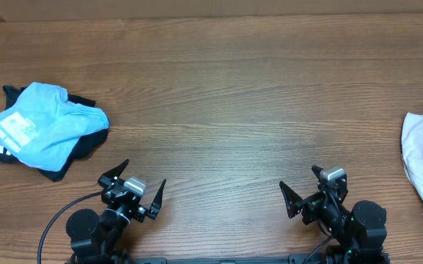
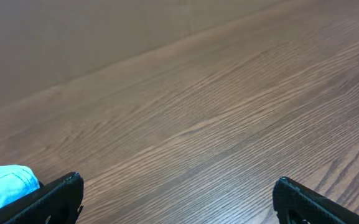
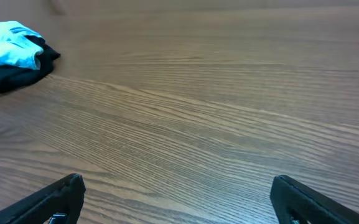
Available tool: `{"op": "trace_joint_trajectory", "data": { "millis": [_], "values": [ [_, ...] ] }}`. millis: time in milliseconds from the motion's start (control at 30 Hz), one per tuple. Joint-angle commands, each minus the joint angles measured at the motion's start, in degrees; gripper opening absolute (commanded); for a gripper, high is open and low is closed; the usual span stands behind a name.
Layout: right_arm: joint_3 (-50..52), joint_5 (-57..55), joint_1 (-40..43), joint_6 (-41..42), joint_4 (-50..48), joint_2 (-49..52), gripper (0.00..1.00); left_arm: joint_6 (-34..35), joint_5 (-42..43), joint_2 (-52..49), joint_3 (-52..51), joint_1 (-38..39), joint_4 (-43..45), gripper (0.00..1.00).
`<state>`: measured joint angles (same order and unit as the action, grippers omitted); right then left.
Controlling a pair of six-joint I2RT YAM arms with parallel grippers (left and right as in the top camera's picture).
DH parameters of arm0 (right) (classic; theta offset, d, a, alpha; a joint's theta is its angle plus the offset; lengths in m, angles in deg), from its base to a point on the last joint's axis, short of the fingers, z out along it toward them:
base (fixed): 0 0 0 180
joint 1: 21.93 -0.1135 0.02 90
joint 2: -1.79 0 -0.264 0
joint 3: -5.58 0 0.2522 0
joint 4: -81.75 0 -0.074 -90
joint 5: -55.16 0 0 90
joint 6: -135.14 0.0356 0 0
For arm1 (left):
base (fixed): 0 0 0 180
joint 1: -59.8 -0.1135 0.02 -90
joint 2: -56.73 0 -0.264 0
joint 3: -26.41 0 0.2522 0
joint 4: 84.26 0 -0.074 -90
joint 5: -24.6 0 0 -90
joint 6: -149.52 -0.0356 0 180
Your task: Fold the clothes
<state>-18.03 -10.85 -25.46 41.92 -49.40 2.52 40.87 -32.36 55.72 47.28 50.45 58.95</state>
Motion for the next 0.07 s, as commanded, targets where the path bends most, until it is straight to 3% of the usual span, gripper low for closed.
{"op": "trace_joint_trajectory", "data": {
  "millis": [0, 33],
  "values": [
    [0.57, 0.02, -0.37, -0.15, -0.15, -0.57, 1.00, -0.85, 0.92, 0.70, -0.35, 0.37, 0.17, 1.00],
    [0.57, 0.02, -0.37, -0.17, -0.15, -0.57, 1.00, -0.85, 0.92, 0.70, -0.35, 0.37, 0.17, 1.00]
  ]
}}
